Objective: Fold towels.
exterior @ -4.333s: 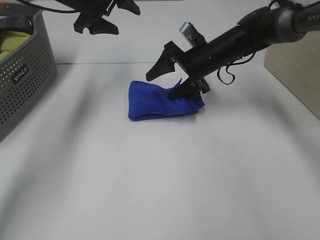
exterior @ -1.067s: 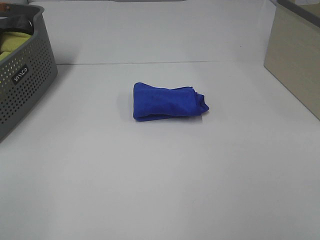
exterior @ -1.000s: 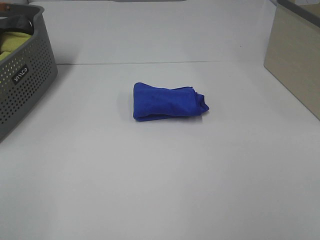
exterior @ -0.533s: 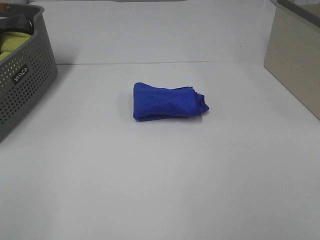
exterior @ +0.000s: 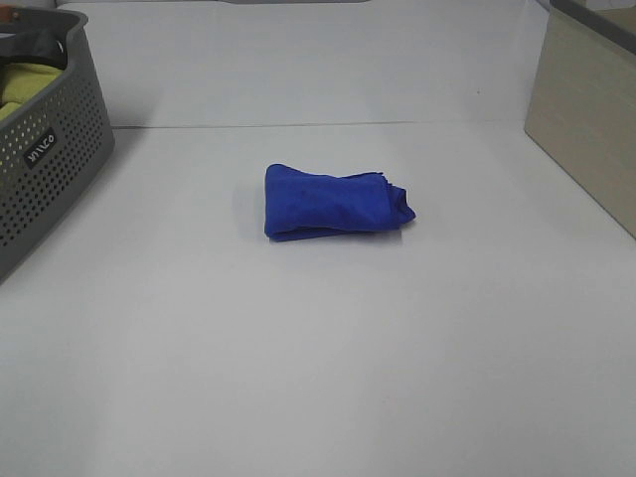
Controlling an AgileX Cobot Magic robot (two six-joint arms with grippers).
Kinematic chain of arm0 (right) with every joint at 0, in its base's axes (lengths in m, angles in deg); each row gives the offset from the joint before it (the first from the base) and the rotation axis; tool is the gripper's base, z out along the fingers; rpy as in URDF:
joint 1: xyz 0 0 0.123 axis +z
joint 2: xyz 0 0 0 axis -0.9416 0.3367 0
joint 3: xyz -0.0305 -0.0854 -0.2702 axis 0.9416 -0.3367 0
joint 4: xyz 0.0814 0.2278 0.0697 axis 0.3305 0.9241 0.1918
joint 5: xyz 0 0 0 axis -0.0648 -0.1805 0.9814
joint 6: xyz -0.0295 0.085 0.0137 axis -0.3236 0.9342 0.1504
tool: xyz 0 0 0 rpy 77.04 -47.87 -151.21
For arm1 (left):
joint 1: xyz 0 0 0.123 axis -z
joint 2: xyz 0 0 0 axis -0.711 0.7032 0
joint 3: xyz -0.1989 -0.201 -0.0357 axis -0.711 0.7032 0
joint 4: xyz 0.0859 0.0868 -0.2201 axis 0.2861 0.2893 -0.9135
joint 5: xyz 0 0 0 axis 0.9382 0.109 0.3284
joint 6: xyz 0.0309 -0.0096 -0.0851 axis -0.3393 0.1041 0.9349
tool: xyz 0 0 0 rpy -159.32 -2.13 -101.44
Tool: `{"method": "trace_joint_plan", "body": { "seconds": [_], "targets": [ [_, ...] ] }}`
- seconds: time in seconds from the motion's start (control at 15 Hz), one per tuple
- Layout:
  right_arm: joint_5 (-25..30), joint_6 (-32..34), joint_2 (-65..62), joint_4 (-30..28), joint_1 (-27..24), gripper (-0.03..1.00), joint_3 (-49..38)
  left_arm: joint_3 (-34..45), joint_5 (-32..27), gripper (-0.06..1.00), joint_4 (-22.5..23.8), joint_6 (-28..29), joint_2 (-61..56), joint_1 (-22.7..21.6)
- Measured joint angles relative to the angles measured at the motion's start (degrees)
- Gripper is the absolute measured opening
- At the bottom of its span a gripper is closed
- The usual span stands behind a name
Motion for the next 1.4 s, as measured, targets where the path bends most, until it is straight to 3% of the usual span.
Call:
{"method": "trace_joint_plan", "body": {
  "seconds": [0.2,0.6,0.67,0.73,0.87,1.13,1.4],
  "targets": [
    [0.0,0.0,0.0,0.0,0.0,0.77,0.0,0.0,0.0,0.72,2.06,3.38,0.0,0.0],
    [0.06,0.0,-1.38,0.11,-0.8,0.77,0.0,0.0,0.0,0.72,2.35,3.72,0.0,-0.52],
    [0.06,0.0,-2.52,0.23,-1.95,0.77,0.0,0.0,0.0,0.72,2.41,3.72,0.0,-1.95],
    [0.06,0.0,-6.07,0.34,-5.56,0.77,0.0,0.0,0.0,0.72,2.46,3.72,-0.06,-7.45],
    [0.06,0.0,-9.97,0.4,-8.08,0.77,0.0,0.0,0.0,0.72,2.46,3.72,-0.23,-13.24],
    [0.11,0.0,-11.46,0.46,-8.25,0.77,0.0,0.0,0.23,0.72,2.46,3.78,-4.24,-17.53],
    [0.06,0.0,-11.46,0.46,-8.25,0.77,0.0,0.0,0.23,0.72,2.52,3.78,-4.47,-17.76]
  ]
}}
